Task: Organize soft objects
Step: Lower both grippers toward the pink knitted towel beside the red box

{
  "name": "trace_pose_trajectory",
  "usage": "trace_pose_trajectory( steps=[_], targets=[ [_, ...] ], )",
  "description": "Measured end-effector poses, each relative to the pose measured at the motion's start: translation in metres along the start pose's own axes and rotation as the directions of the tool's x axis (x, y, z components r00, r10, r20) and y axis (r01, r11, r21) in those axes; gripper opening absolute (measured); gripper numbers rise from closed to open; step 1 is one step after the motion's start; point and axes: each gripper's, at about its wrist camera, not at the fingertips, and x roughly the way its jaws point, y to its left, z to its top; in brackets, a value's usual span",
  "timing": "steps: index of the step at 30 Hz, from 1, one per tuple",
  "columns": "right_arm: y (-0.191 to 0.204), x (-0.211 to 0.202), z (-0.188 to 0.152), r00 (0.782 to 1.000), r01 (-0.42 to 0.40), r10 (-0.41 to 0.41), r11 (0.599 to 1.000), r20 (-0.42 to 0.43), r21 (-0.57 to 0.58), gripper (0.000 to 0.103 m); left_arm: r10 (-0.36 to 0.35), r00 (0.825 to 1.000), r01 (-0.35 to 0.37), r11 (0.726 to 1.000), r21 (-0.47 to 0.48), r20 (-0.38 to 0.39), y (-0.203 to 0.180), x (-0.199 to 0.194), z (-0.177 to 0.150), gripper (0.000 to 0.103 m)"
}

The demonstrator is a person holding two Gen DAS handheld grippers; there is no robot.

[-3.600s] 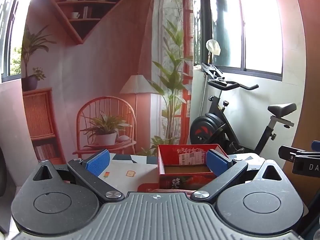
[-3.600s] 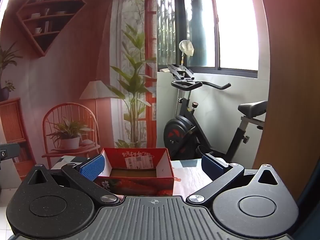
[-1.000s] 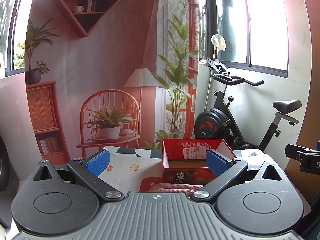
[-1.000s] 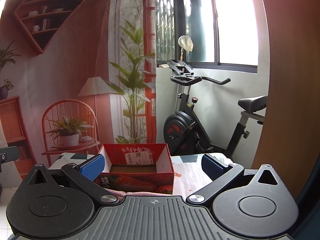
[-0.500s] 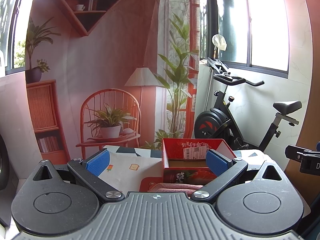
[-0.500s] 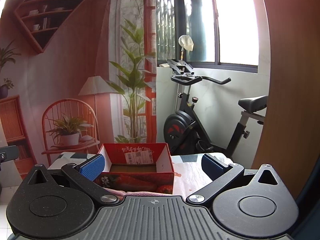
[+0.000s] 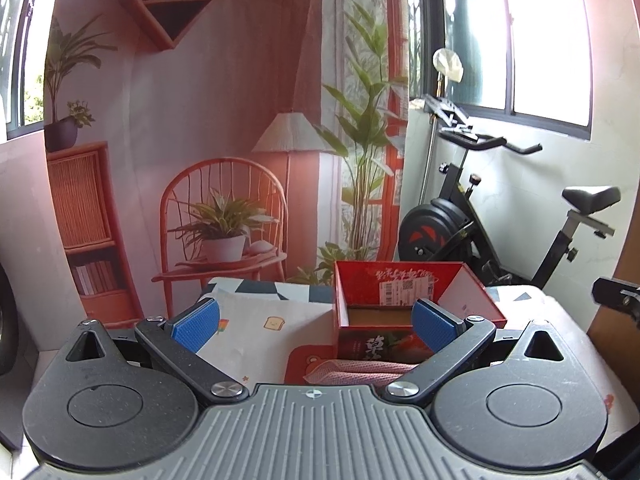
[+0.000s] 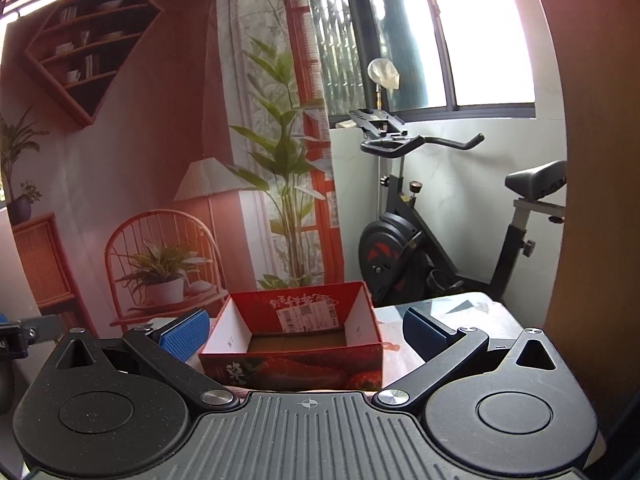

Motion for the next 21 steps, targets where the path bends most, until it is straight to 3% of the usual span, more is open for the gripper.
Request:
trace_pose_trajectory(
  steps=[10, 14, 21],
  targets=[
    [-0.006, 0.061, -0.026, 0.994, 0.002, -0.005, 1.000, -0.109, -0.026, 0.103, 0.016, 0.996, -0.012, 0.999, 0.048, -0.084, -0.004, 0.060, -0.018, 0.103],
    [-0.008, 0.082, -0.037, 0.988, -0.023, 0.020, 1.000, -0.154, -0.018, 0.103, -0.010, 0.994, 0.016, 0.999, 0.050, -0.112, -0.006, 0.083, -0.025, 0.103],
    [-0.010, 0.111, -0.052, 0.982, 0.024, -0.036, 0.997, -0.188, -0.070, 0.103, -0.027, 0.989, 0.043, 0.993, 0.110, -0.144, -0.021, 0.110, -0.038, 0.103]
  ],
)
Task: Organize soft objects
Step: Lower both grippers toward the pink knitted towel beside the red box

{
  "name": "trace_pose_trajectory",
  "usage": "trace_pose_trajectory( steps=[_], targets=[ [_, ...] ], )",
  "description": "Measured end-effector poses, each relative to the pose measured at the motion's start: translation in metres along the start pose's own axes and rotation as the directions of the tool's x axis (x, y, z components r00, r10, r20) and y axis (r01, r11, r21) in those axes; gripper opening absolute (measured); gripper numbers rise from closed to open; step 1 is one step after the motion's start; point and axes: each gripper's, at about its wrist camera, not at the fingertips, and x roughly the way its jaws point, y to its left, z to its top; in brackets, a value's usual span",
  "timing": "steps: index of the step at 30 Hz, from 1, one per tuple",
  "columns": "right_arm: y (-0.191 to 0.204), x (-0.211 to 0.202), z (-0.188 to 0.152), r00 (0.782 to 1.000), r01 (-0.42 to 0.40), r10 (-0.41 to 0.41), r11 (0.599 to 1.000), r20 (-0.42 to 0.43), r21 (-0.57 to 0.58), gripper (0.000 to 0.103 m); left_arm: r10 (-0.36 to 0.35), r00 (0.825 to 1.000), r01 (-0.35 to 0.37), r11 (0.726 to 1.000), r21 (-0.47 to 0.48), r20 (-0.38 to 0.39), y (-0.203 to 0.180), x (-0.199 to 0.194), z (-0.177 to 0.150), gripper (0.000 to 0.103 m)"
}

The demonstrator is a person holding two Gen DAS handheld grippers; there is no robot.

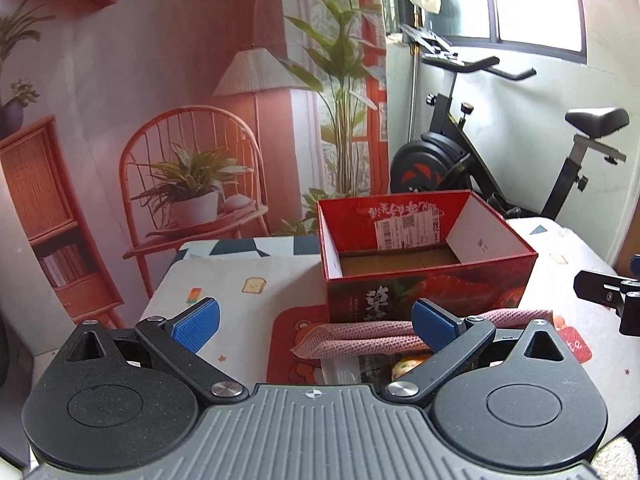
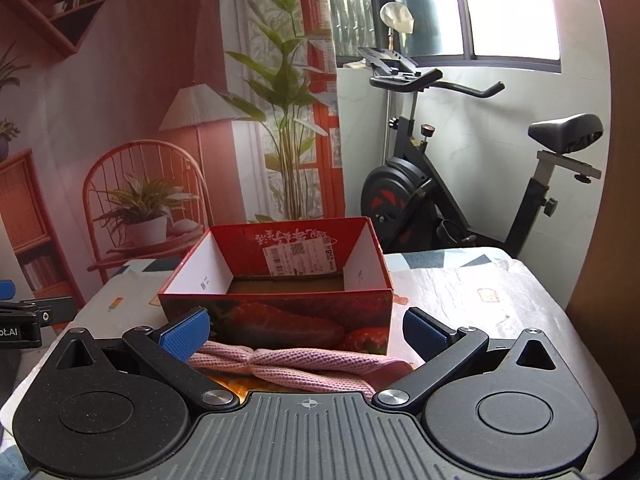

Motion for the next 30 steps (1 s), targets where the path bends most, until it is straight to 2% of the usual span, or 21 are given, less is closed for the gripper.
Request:
trace_pose_trajectory(
  steps=[8, 18, 23, 26, 30],
  targets=[
    [-0.014, 0.035, -0.006, 0.997, 0.024, -0.020, 0.998, -0.080, 0.053, 0.103, -0.026, 0.996, 0.024, 0.999, -0.025, -0.080, -0.002, 0.040, -0.010, 0.103],
    [-0.028, 0.070, -0.030, 0.987, -0.008, 0.023, 0.995, -0.158, 0.098, 0.103, -0.087, 0.982, 0.071, 0.992, -0.099, -0.169, 0.004, 0.078, -0.027, 0.103],
    [-0.033, 0.079, -0.038, 0.984, -0.015, 0.032, 0.995, -0.177, 0.094, 0.102, -0.096, 0.976, 0.074, 0.991, -0.114, -0.197, 0.003, 0.089, -0.035, 0.102],
    [-0.038, 0.086, -0.042, 0.981, -0.021, 0.042, 0.993, -0.189, 0.112, 0.099, -0.100, 0.973, 0.073, 0.989, -0.132, -0.209, 0.004, 0.094, -0.037, 0.102],
    [-0.041, 0.097, -0.045, 0.976, -0.035, 0.059, 0.992, -0.209, 0.119, 0.093, -0.124, 0.966, 0.092, 0.985, -0.148, -0.226, 0.005, 0.104, -0.038, 0.094]
  ],
)
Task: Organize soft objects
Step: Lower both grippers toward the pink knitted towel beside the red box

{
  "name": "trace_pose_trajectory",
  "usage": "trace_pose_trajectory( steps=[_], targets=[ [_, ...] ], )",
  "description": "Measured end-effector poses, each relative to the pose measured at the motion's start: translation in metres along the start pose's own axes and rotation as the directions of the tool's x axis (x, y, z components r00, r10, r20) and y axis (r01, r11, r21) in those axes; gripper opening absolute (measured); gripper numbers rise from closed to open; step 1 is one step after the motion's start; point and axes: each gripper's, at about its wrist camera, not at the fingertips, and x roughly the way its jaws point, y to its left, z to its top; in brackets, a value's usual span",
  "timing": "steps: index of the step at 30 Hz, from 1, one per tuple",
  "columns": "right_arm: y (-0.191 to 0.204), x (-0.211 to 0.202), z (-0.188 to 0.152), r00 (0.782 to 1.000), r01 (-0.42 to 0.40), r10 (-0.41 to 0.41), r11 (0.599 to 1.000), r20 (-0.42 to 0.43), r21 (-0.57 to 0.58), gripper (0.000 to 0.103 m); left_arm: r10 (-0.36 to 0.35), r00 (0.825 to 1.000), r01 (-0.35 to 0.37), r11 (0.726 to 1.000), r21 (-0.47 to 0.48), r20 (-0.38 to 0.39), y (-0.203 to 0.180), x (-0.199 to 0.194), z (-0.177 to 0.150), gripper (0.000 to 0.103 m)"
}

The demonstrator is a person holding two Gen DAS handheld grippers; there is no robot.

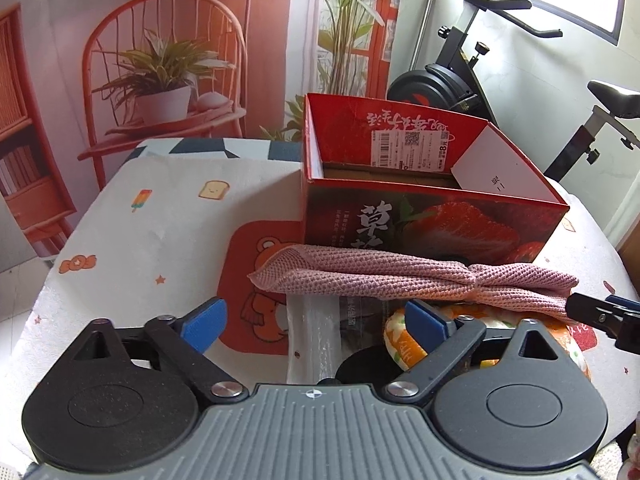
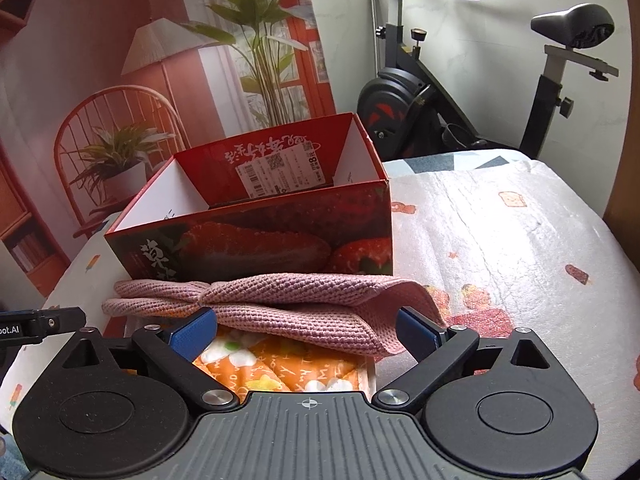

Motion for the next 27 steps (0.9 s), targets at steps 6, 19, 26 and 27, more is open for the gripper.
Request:
trace_pose_trajectory(
  steps=[6, 19, 26, 27],
  targets=[
    [-0.003, 0.011, 0.002, 1.000, 0.013, -0.013, 1.000, -0.002, -0.006, 0.089, -0.042, 0.999, 0.042, 0.999, -0.001, -0.005, 0.002, 0.012, 0.006, 0.088],
    [-0.029, 0.031, 0.003, 0.999, 0.036, -0.036, 0.998, -0.011, 0.051, 0.087, -0.109, 0.994, 0.105, 0.988, -0.116, -0.027, 0.030, 0.057, 0.014, 0.088],
    [-0.014, 0.035, 0.023, 0.999, 0.029, -0.029, 1.000, 0.042, 0.002, 0.086, -0.121, 0.992, 0.113, 0.982, -0.151, -0.039, 0.034, 0.065, 0.015, 0.087],
    [-0.013, 0.037, 0.026, 0.998, 0.026, -0.026, 1.000, 0.051, -0.002, 0.086, -0.123, 0.991, 0.115, 0.981, -0.157, -0.042, 0.034, 0.068, 0.017, 0.087]
  ],
)
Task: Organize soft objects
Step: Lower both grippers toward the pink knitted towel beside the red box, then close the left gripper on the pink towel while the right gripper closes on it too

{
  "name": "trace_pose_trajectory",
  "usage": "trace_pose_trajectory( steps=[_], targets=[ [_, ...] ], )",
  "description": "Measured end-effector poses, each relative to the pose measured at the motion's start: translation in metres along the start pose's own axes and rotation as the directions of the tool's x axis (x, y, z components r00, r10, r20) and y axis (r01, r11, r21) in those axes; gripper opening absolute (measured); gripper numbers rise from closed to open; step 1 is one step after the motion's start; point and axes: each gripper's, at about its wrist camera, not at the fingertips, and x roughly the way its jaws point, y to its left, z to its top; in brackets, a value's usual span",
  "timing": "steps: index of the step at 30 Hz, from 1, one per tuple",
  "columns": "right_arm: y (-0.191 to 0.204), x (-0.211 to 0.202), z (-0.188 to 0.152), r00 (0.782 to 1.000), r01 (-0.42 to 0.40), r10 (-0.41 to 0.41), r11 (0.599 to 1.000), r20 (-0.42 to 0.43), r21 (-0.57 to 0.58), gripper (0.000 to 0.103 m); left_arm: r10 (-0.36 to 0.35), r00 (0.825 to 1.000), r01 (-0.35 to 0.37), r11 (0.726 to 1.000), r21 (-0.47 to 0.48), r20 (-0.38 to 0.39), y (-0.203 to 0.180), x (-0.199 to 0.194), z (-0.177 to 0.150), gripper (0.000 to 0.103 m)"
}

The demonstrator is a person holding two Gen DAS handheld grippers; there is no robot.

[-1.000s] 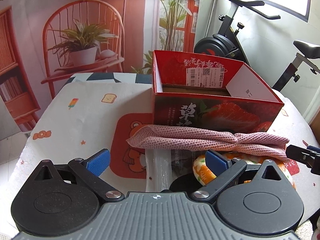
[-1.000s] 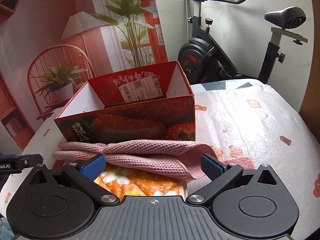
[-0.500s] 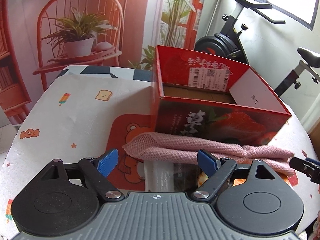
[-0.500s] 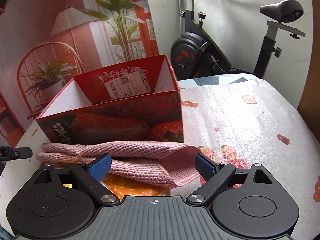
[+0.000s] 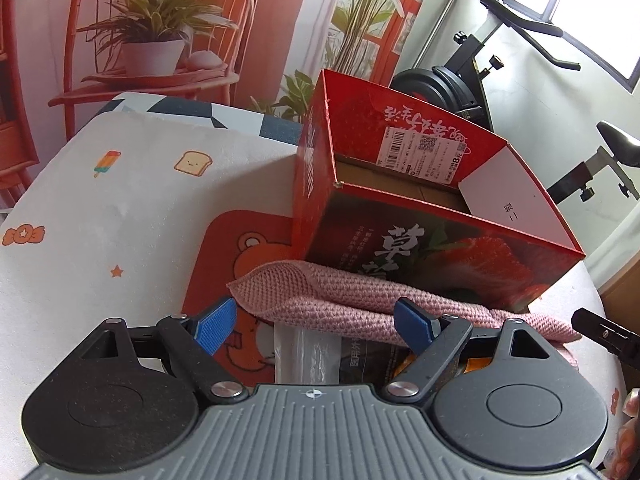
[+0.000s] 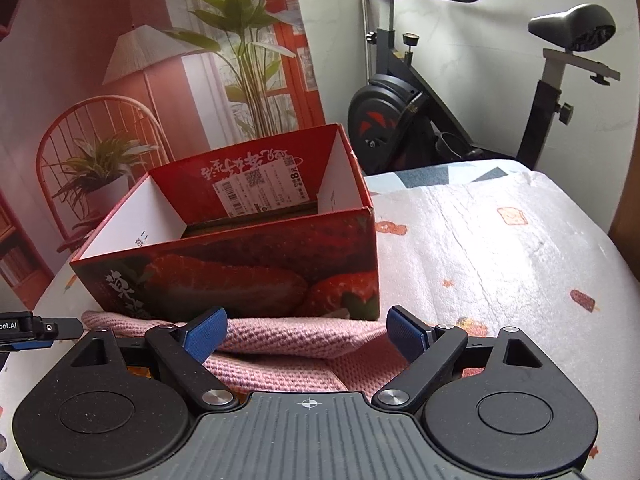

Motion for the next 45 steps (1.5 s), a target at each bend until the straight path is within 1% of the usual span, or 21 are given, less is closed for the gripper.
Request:
trace_pose_trajectory(
  steps=[3, 4, 6, 8, 11, 15, 18, 22, 25, 27, 30, 35, 37, 38, 39, 40, 41, 42, 43, 44, 45],
  targets=[
    [0.005, 0.012, 0.003, 0.999, 0.027, -0.027, 0.999, 0.034, -0.017, 0.084, 0.013, 1.000, -0.013, 1.000, -0.013, 0.008, -0.001, 0.006, 0.007, 0.087],
    [0.007, 0.018, 0.003, 0.998, 0.051, -0.050, 0.998, 0.029, -0.031, 0.081, 0.021, 1.000, -0.021, 1.000, -0.011, 0.012, -0.003, 0.007, 0.008, 0.087],
    [0.009, 0.027, -0.001, 0.996, 0.083, -0.084, 0.995, -0.009, -0.056, 0.076, 0.036, 0.999, -0.036, 0.999, -0.002, 0.009, -0.005, 0.011, 0.010, 0.087],
    [0.008, 0.029, -0.007, 0.996, 0.075, -0.078, 0.996, -0.045, -0.058, 0.075, 0.036, 0.999, -0.036, 0.999, 0.002, -0.004, -0.005, 0.014, 0.011, 0.087],
    [0.005, 0.026, -0.017, 0.994, 0.077, -0.081, 0.996, -0.074, -0.055, 0.076, 0.027, 0.999, -0.027, 1.000, -0.011, -0.029, -0.001, 0.018, 0.009, 0.088],
    [-0.006, 0.022, -0.029, 0.992, 0.062, -0.062, 0.998, -0.113, 0.000, 0.079, -0.001, 0.997, -0.003, 0.999, -0.054, -0.072, 0.006, 0.028, 0.007, 0.088],
    [-0.009, 0.021, -0.035, 0.991, 0.060, -0.058, 0.998, -0.122, 0.013, 0.082, -0.016, 0.995, 0.010, 0.998, -0.068, -0.098, 0.009, 0.035, 0.004, 0.088],
    [-0.010, 0.022, -0.036, 0.989, 0.071, -0.069, 0.997, -0.131, 0.015, 0.089, -0.041, 0.992, 0.031, 0.996, -0.083, -0.123, 0.012, 0.040, -0.001, 0.088],
    [-0.011, 0.025, -0.037, 0.987, 0.076, -0.072, 0.997, -0.146, 0.025, 0.092, -0.060, 0.989, 0.046, 0.994, -0.099, -0.136, 0.014, 0.044, -0.004, 0.088],
    [-0.013, 0.028, -0.037, 0.985, 0.075, -0.067, 0.996, -0.157, 0.045, 0.093, -0.068, 0.987, 0.052, 0.993, -0.110, -0.142, 0.016, 0.047, -0.005, 0.088],
    [-0.017, 0.031, -0.037, 0.984, 0.080, -0.065, 0.993, -0.167, 0.083, 0.098, -0.081, 0.986, 0.062, 0.990, -0.127, -0.149, 0.018, 0.049, -0.006, 0.088],
    [-0.022, 0.034, -0.038, 0.983, 0.069, -0.047, 0.991, -0.180, 0.117, 0.097, -0.103, 0.983, 0.080, 0.986, -0.149, -0.155, 0.020, 0.052, -0.008, 0.088],
    [-0.022, 0.033, -0.037, 0.983, 0.057, -0.035, 0.992, -0.178, 0.117, 0.092, -0.111, 0.983, 0.088, 0.985, -0.151, -0.149, 0.020, 0.051, -0.008, 0.085],
    [-0.021, 0.033, -0.036, 0.984, 0.046, -0.025, 0.992, -0.174, 0.116, 0.089, -0.120, 0.983, 0.100, 0.984, -0.145, -0.139, 0.020, 0.050, -0.008, 0.077],
    [-0.020, 0.032, -0.036, 0.985, 0.035, -0.015, 0.993, -0.170, 0.115, 0.081, -0.129, 0.983, 0.111, 0.985, -0.136, -0.132, 0.018, 0.049, -0.008, 0.065],
    [-0.018, 0.031, -0.035, 0.986, 0.026, -0.007, 0.993, -0.165, 0.112, 0.072, -0.136, 0.983, 0.121, 0.985, -0.122, -0.124, 0.016, 0.047, -0.008, 0.059],
    [-0.016, 0.030, -0.033, 0.987, 0.019, -0.002, 0.994, -0.159, 0.105, 0.068, -0.146, 0.982, 0.134, 0.986, -0.103, -0.117, 0.012, 0.045, -0.008, 0.047],
    [-0.014, 0.029, -0.032, 0.988, 0.013, 0.002, 0.995, -0.155, 0.096, 0.059, -0.144, 0.983, 0.135, 0.988, -0.079, -0.110, 0.008, 0.044, -0.007, 0.036],
    [-0.011, 0.028, -0.029, 0.989, 0.009, 0.003, 0.997, -0.149, 0.081, 0.051, -0.133, 0.986, 0.129, 0.990, -0.049, -0.098, 0.004, 0.041, -0.006, 0.028],
    [-0.008, 0.026, -0.028, 0.990, 0.007, 0.003, 0.998, -0.144, 0.068, 0.048, -0.116, 0.989, 0.115, 0.993, -0.017, -0.087, -0.001, 0.039, -0.006, 0.017],
    [-0.006, 0.024, -0.025, 0.991, 0.008, -0.001, 0.999, -0.136, 0.053, 0.042, -0.104, 0.991, 0.105, 0.994, 0.007, -0.078, -0.005, 0.037, -0.005, 0.014]
  ],
)
